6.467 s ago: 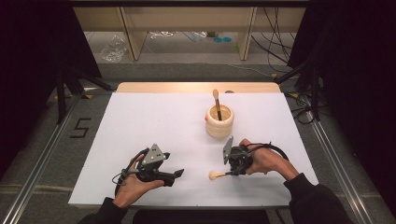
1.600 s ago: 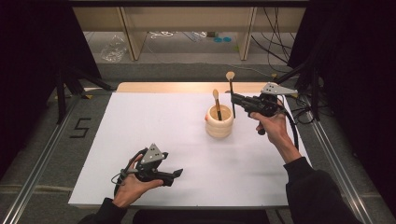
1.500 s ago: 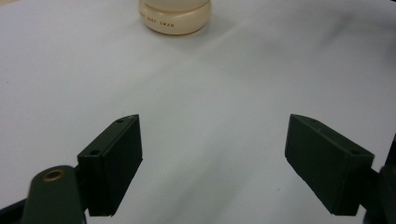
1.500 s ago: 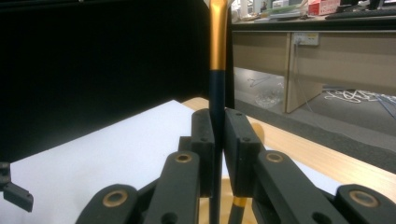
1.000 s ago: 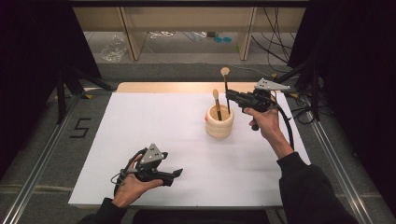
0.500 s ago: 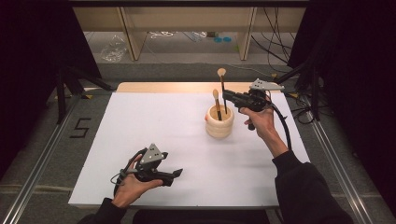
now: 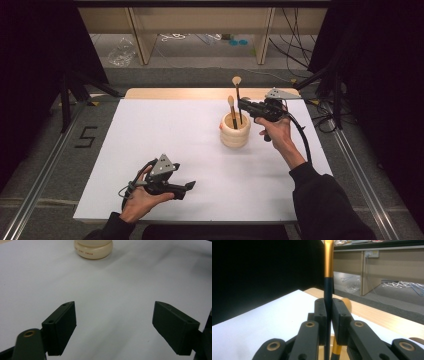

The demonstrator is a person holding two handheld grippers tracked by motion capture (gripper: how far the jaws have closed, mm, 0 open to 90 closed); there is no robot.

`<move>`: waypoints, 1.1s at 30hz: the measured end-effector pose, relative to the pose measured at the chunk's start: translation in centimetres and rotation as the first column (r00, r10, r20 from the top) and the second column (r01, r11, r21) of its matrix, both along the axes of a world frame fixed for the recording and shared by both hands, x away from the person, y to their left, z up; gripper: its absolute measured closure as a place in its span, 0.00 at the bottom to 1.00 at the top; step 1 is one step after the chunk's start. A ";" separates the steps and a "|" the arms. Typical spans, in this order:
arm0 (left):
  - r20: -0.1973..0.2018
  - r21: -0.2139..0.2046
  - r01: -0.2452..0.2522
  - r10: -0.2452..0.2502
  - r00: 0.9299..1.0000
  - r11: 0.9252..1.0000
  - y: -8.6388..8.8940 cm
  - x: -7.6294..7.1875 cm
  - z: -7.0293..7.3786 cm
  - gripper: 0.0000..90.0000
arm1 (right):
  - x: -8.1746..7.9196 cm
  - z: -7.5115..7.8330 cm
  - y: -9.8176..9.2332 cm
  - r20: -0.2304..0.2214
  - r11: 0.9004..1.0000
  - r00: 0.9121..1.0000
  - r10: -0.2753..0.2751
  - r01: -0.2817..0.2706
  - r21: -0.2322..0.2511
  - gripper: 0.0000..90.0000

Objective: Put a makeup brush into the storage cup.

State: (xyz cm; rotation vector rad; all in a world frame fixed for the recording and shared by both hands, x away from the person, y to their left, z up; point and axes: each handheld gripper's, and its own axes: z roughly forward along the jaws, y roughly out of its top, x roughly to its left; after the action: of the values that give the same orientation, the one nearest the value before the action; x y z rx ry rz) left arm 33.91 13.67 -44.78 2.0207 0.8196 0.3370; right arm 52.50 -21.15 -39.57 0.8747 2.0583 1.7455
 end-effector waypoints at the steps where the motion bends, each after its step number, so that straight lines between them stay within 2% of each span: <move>1: -0.003 -0.003 -0.003 0.003 1.000 1.000 0.0 0.0 0.0 0.21 | 0.1 0.0 -0.1 0.009 1.000 1.000 -0.002 0.002 -0.004 0.92; 2: -0.004 -0.002 -0.003 0.003 1.000 1.000 -0.1 0.0 0.0 0.21 | 0.2 -0.2 -0.1 0.016 1.000 1.000 -0.004 0.004 0.004 0.92; 4: -0.004 -0.002 -0.003 0.003 1.000 1.000 -0.1 0.0 0.0 0.21 | 0.0 -0.2 -0.2 -0.009 1.000 1.000 -0.009 0.009 -0.006 0.92; 5: -0.004 -0.002 -0.004 0.004 1.000 1.000 -0.1 0.0 0.0 0.21 | 0.1 -0.3 -0.2 -0.004 1.000 1.000 -0.008 0.008 0.013 0.92; 6: -0.004 -0.001 -0.003 0.003 1.000 1.000 -0.1 0.0 0.0 0.21 | 0.1 -0.4 -0.3 -0.018 1.000 1.000 -0.012 0.012 0.005 0.92; 9: -0.004 -0.003 -0.003 0.003 1.000 1.000 0.0 -0.1 0.0 0.21 | 0.2 -0.7 -0.3 -0.010 1.000 1.000 -0.015 0.015 -0.001 0.92; 15: 0.001 0.000 -0.004 0.004 1.000 1.000 0.0 0.0 0.0 0.21 | 0.1 -0.8 -0.2 -0.026 1.000 1.000 -0.014 0.014 -0.007 0.92; 17: -0.002 -0.003 -0.009 0.009 1.000 1.000 0.0 -0.1 0.0 0.21 | 0.2 -1.0 -0.1 -0.025 1.000 1.000 -0.008 0.008 0.004 0.92; 18: -0.003 -0.018 -0.006 0.006 1.000 1.000 -0.1 0.0 0.0 0.21 | 0.3 -1.1 -0.1 0.004 1.000 1.000 -0.010 0.010 -0.002 0.92; 19: -0.002 -0.017 -0.007 0.007 1.000 1.000 -0.1 -0.1 0.0 0.21 | 0.2 -1.1 0.0 -0.023 1.000 1.000 -0.010 0.010 -0.005 0.92; 22: -0.002 -0.017 -0.007 0.007 1.000 1.000 -0.1 -0.1 0.0 0.21 | 0.1 -1.3 0.1 -0.022 1.000 1.000 -0.010 0.010 -0.006 0.92; 23: -0.002 -0.014 -0.006 0.006 1.000 1.000 -0.1 -0.1 0.0 0.21 | 0.2 -1.4 0.3 -0.005 1.000 1.000 -0.006 0.006 -0.005 0.92; 24: -0.002 -0.012 -0.005 0.005 1.000 1.000 0.0 -0.1 0.0 0.21 | 0.0 -1.4 0.3 -0.039 1.000 0.999 -0.003 0.003 -0.014 0.92; 25: -0.002 -0.012 -0.005 0.005 1.000 1.000 0.0 -0.1 0.0 0.21 | 0.0 -1.4 0.3 -0.039 1.000 0.999 -0.003 0.003 -0.014 0.92; 27: 0.004 -0.001 -0.004 0.004 1.000 1.000 0.0 -0.1 0.1 0.21 | 0.2 -1.7 0.5 -0.008 1.000 1.000 -0.003 0.003 -0.014 0.92; 28: 0.004 -0.001 -0.004 0.004 1.000 1.000 0.0 -0.1 0.1 0.21 | 0.0 -1.7 0.5 -0.038 1.000 0.999 0.000 -0.001 -0.010 0.92; 29: 0.002 -0.002 -0.006 0.006 1.000 1.000 0.0 -0.1 0.1 0.21 | 0.1 -1.7 0.5 -0.035 1.000 0.999 0.004 -0.004 -0.011 0.92; 30: 0.002 -0.002 -0.006 0.006 1.000 1.000 0.0 -0.1 0.1 0.21 | 0.3 -1.9 0.6 -0.001 1.000 1.000 0.000 0.000 0.001 0.92; 31: 0.002 -0.002 -0.004 0.004 1.000 1.000 0.0 -0.1 0.1 0.21 | 0.3 -1.9 0.6 -0.001 1.000 1.000 0.000 0.000 0.001 0.92; 32: 0.002 -0.002 -0.005 0.005 1.000 1.000 0.0 -0.1 0.1 0.21 | 0.1 -1.8 0.5 -0.042 1.000 0.999 -0.001 0.001 -0.006 0.92; 33: 0.002 -0.002 -0.006 0.006 1.000 1.000 0.0 -0.1 0.1 0.21 | 0.1 -1.9 0.4 -0.038 1.000 0.999 -0.010 0.010 -0.006 0.92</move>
State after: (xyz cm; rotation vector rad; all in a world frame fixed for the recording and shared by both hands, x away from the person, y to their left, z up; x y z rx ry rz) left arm 33.82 13.69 -44.69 2.0167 0.8244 0.3415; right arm 52.60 -20.74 -41.43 0.9214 2.0782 1.7296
